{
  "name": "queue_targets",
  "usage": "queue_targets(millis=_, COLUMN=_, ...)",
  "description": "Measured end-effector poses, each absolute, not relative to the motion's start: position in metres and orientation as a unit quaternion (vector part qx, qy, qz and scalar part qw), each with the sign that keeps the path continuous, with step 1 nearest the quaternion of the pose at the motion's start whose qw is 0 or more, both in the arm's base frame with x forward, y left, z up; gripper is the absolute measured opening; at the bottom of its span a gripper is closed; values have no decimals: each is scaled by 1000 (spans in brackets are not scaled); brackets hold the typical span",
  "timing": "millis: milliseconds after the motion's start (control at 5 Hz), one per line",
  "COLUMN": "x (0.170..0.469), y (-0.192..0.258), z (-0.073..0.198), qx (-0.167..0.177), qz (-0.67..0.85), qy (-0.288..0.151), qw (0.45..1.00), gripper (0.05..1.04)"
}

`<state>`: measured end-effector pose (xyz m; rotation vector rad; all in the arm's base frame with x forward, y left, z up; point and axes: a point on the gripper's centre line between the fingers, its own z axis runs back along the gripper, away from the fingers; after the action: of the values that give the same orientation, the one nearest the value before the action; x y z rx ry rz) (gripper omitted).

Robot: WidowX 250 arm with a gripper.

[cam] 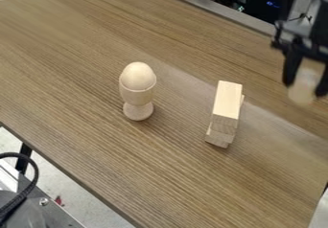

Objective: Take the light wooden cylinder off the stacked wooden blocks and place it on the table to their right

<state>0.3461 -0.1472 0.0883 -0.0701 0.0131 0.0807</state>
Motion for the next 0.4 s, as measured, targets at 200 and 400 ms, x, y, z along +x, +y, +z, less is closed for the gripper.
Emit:
queue_targets(millis=200, x=343, y=-155, z=64, qx=-23, qz=4, qy=30, qw=999, gripper=548)
queue_targets(millis=400, x=343, y=-154, z=43, qx=8, qz=-25, qy=35, qw=999, gripper=548)
